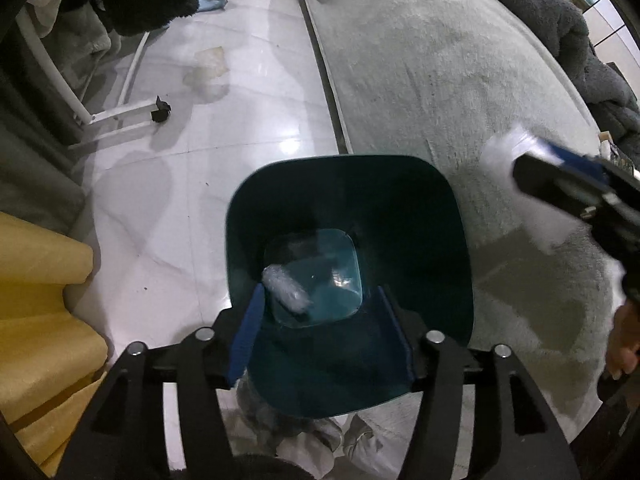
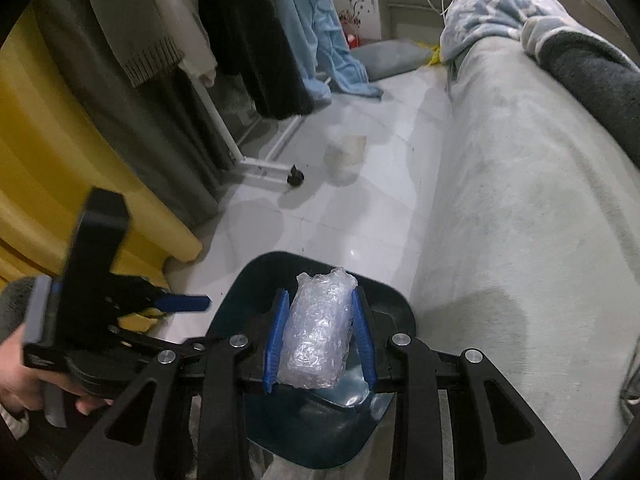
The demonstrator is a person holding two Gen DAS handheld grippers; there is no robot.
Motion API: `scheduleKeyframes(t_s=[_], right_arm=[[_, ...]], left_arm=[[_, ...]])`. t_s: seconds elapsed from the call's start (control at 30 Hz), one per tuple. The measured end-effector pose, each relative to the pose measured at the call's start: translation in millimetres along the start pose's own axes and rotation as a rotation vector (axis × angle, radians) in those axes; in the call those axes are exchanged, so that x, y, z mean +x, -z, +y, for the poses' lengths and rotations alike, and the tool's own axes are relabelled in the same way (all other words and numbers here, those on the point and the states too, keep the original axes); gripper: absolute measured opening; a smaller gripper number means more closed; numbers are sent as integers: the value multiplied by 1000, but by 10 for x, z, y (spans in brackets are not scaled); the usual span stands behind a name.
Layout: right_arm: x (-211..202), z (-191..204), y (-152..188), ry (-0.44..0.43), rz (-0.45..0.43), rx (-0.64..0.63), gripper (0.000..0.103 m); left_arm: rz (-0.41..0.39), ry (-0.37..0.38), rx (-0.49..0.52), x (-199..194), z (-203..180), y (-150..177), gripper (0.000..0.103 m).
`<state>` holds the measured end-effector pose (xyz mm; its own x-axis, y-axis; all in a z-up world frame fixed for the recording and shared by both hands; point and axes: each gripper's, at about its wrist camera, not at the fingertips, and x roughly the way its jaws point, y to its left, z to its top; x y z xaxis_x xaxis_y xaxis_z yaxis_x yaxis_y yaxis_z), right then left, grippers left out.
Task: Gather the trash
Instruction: 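Lower the bubble-wrap roll into the teal bin and open the right tool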
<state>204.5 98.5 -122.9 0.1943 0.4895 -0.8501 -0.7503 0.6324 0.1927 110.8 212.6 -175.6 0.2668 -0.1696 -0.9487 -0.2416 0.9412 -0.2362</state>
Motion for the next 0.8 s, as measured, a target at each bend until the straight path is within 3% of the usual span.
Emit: scheduleKeyframes(t_s=[0.23, 0.7, 0.8], right_arm=[[213, 67, 48, 4, 57, -15, 33], [452, 135, 208, 36, 143, -45, 35], [418, 172, 194, 48, 137, -57, 45]], left_arm=[[-70, -6, 16, -216, 87, -31, 65], [-333, 28, 45, -885, 55, -109, 65], [-407, 37, 49, -1060, 42, -127, 68]])
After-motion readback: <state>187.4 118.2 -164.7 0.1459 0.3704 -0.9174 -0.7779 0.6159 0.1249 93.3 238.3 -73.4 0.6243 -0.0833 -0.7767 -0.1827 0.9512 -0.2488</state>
